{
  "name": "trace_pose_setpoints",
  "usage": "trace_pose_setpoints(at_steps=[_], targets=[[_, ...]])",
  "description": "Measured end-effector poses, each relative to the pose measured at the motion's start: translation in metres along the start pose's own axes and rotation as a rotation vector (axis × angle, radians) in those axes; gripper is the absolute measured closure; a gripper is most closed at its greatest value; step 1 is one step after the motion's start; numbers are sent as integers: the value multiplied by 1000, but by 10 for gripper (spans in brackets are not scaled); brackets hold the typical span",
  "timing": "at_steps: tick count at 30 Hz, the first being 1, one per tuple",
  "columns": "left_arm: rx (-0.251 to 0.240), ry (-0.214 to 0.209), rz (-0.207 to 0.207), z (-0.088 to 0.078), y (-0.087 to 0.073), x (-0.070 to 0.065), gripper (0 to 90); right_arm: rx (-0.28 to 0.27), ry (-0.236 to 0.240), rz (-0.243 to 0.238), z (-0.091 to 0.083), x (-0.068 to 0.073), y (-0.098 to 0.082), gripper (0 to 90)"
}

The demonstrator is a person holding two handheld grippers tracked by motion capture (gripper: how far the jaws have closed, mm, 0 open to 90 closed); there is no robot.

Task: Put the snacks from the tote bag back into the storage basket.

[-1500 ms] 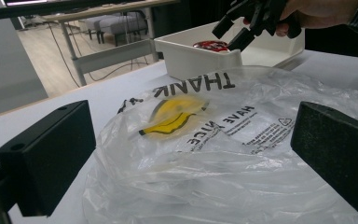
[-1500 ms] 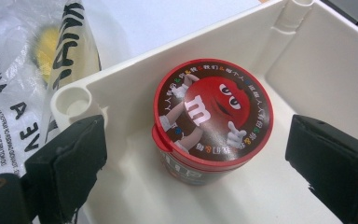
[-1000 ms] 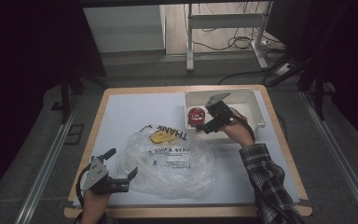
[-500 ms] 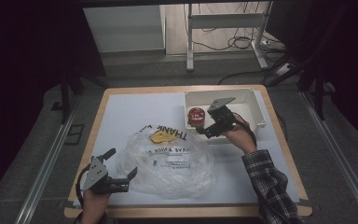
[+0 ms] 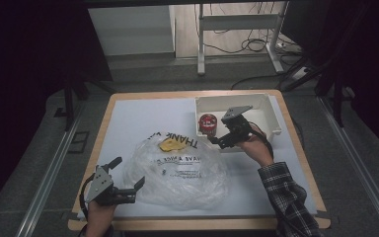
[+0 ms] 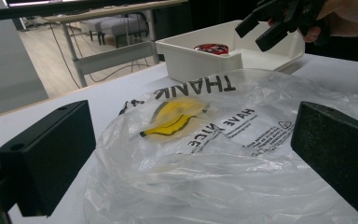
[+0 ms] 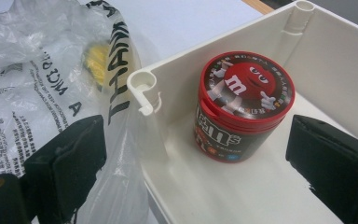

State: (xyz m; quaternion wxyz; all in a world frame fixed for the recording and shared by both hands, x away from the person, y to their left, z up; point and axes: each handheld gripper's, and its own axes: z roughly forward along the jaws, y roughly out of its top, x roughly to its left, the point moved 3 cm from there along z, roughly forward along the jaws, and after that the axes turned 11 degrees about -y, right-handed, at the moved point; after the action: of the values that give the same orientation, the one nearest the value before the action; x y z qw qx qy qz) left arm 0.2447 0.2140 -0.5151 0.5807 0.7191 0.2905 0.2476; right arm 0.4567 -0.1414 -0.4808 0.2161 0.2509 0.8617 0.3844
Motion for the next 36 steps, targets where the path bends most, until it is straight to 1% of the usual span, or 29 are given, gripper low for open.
trace_pose_setpoints(at_steps=[8, 13, 19, 25, 30, 36], targets=[[-5, -1, -7, 0, 0, 1, 0, -10, -2, 17, -4, 0, -2, 53], [-6, -2, -7, -1, 0, 1, 0, -5, -4, 23, -5, -1, -4, 53], [-10, -3, -11, -1, 0, 1, 0, 5, 1, 28, -7, 2, -8, 53], [-14, -6, -16, -2, 0, 2, 0, -5, 8, 45, -11, 5, -9, 48], [-19, -10, -23, -2, 0, 2, 0, -10, 6, 46, -13, 7, -10, 46], [-21, -14, -28, -2, 0, 2, 0, -11, 1, 46, -20, 10, -12, 45]])
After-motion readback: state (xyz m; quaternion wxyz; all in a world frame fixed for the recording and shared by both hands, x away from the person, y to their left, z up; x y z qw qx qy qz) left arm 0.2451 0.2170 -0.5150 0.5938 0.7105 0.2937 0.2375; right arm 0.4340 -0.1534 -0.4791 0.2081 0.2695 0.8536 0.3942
